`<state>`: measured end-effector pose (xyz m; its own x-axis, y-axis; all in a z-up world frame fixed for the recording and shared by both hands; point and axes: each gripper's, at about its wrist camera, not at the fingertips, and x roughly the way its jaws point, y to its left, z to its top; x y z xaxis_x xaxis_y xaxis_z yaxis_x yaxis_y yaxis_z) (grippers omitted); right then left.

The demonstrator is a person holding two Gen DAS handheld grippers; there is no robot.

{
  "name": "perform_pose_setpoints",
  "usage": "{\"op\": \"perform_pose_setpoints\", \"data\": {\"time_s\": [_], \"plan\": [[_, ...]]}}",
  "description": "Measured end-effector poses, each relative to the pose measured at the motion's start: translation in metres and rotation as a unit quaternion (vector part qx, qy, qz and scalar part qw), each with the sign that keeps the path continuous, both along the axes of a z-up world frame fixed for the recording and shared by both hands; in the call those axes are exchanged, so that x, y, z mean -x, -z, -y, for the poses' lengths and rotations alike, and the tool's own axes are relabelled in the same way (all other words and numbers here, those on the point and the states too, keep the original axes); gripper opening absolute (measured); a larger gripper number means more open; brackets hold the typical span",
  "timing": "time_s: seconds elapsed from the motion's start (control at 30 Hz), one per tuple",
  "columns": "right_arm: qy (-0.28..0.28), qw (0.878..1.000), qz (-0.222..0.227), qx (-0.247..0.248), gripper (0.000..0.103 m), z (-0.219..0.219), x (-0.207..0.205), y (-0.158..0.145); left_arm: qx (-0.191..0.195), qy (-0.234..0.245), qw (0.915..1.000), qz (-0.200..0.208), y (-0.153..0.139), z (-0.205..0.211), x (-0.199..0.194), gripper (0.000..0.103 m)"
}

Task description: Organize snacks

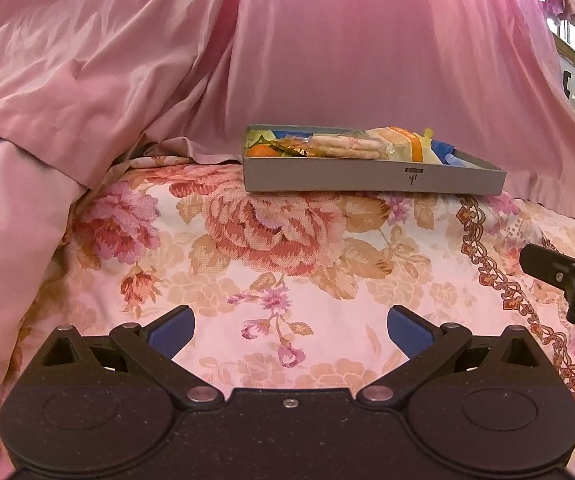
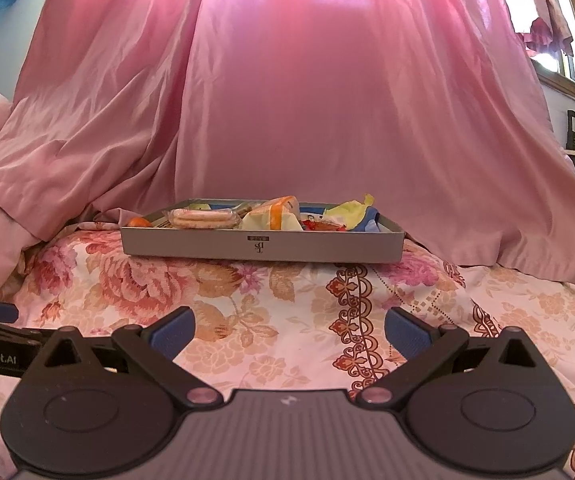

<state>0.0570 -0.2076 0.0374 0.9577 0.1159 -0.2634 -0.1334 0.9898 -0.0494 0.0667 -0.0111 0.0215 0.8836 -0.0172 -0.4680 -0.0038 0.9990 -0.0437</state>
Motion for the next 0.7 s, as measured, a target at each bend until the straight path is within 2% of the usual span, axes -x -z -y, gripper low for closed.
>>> {"op": "perform_pose_setpoints", "data": {"time_s": [0.7], "plan": [[0.0,1.0,-0.002,0.002,0.103,-0.0008,-0.0002,0.001,-0.007,0.002,1.0,0.0,0.001,0.0007,0.0,0.102]]}}
